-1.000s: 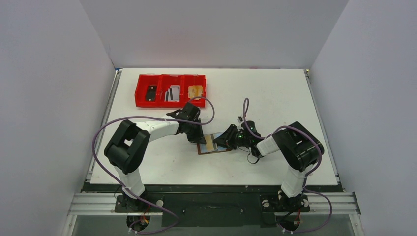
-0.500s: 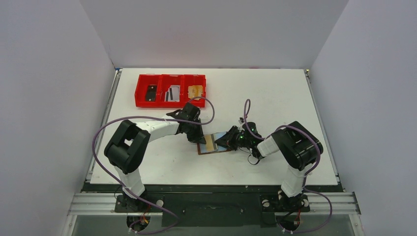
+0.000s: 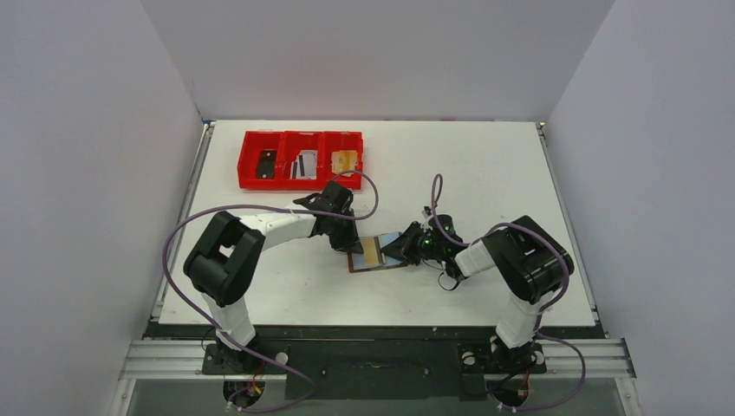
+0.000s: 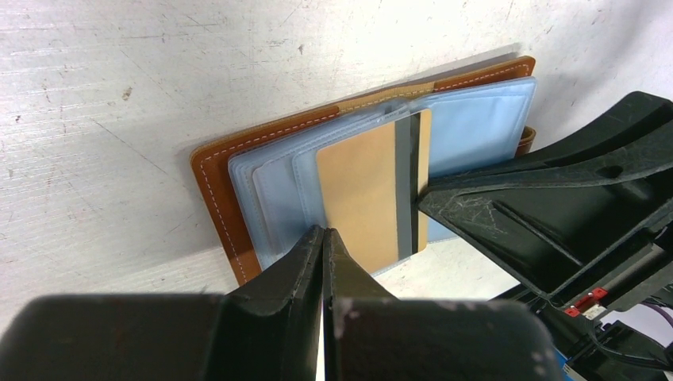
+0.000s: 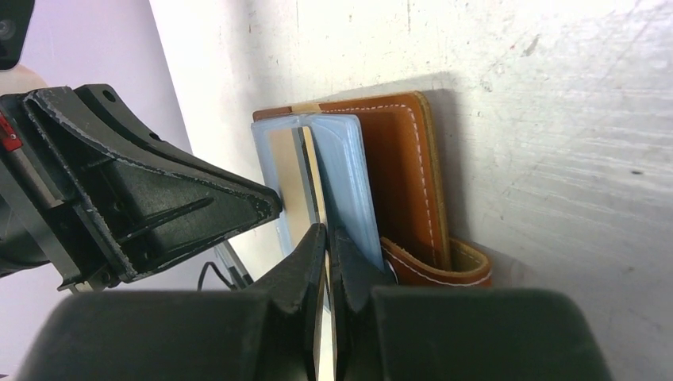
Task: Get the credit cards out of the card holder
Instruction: Remove the credit card from the card holder.
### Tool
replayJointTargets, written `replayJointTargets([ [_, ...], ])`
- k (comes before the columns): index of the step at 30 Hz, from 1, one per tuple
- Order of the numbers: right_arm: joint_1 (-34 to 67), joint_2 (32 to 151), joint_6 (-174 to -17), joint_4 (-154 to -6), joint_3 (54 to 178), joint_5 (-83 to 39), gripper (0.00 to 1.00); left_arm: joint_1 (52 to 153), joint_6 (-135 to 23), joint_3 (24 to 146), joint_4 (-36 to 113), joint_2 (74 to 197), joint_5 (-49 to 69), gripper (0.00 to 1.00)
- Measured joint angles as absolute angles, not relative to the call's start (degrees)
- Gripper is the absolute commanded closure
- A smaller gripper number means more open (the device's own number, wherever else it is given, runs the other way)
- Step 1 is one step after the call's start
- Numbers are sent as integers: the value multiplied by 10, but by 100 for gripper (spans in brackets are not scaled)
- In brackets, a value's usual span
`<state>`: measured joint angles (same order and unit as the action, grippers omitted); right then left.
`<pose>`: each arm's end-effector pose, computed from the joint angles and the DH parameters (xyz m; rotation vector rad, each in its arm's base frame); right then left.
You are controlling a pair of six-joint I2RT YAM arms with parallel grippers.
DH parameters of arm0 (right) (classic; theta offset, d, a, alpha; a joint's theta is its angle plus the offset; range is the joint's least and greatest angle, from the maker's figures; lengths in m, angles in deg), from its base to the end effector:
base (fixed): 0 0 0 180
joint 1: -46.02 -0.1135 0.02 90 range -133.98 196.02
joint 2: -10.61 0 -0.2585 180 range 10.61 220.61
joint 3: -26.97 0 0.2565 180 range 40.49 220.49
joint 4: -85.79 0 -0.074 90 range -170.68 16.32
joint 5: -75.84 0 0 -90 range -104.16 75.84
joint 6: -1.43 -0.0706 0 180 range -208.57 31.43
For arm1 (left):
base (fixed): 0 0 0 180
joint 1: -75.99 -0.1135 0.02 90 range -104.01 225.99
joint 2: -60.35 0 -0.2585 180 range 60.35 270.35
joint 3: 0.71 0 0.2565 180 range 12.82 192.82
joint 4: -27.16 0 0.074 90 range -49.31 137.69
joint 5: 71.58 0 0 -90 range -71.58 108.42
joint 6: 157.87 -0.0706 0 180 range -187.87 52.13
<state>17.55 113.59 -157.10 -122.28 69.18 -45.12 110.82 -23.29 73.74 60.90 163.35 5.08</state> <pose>0.2609 0.1828 0.0689 0.4921 2.4350 1.4558 0.2943 -0.2246 0.1165 -0.1593 2.8293 -0.7012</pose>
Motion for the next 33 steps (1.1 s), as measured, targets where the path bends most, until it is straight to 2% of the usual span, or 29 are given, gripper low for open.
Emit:
replayJointTargets([
  [9,183,1085,-1518,-1144,692,-424,100,1098,-233,737,610,1634,51,100],
  [33,205,1018,-1470,-1048,692,-410,100,1097,-241,739,613,1632,51,100],
])
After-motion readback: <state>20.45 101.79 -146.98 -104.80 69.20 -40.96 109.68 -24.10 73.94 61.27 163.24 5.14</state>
